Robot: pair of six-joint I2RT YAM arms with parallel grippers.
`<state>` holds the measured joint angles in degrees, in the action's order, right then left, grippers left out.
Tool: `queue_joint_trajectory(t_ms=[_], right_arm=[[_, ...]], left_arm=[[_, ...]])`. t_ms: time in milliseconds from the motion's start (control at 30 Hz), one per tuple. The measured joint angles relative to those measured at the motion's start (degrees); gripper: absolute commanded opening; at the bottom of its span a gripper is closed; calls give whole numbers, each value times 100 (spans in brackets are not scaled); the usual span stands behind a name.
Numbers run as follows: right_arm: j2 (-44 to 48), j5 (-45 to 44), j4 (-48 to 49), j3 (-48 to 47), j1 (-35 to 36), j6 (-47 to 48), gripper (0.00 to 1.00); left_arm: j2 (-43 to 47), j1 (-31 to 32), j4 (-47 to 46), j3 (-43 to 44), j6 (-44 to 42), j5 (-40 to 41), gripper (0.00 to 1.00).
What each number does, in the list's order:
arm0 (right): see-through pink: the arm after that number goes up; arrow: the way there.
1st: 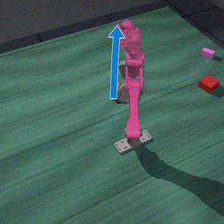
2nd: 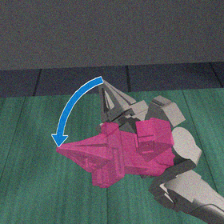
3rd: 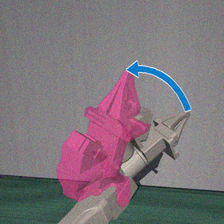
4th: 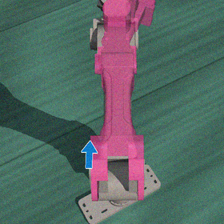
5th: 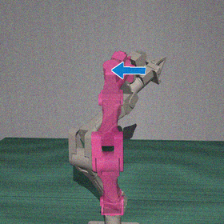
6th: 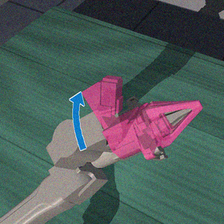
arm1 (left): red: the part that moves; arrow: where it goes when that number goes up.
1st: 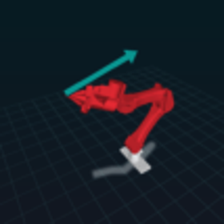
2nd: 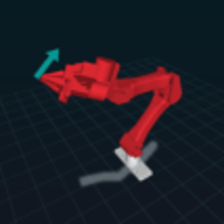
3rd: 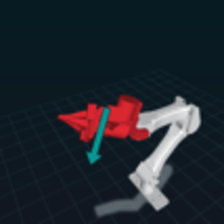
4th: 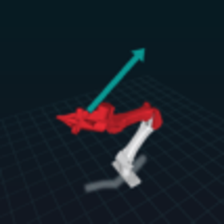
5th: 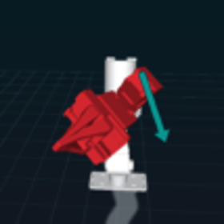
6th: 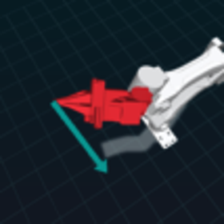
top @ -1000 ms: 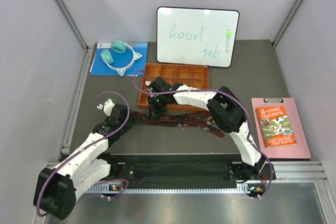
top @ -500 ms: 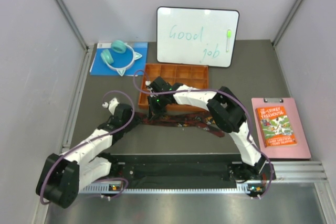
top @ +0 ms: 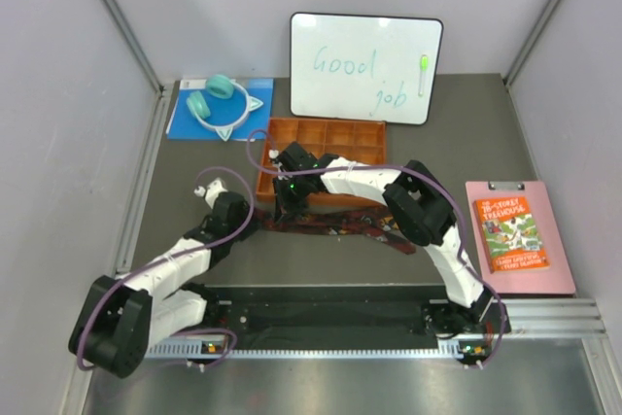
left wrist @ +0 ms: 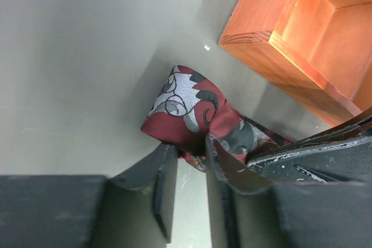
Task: Roll the ties
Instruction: Roll the tie at the center of the board.
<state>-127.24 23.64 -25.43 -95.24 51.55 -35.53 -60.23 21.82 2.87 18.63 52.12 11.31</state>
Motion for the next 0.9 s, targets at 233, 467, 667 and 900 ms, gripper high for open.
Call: queue_joint_trajectory(t_ms=[233,467,667,900], right_arm=[[0,-9,7,0,0,0,0],[0,-22,9,-2,0,4,0],[0,-22,4,-7,0,22,0],[0,-35,-9,-7,0,35,0]], left_arm=[[-72,2,-57,66,-162,-39,12],[15,24,92,138,-304,-7,2],[103,365,461,369,-422,363,1],[-105,1528,1145,1078,-424,1495,1]])
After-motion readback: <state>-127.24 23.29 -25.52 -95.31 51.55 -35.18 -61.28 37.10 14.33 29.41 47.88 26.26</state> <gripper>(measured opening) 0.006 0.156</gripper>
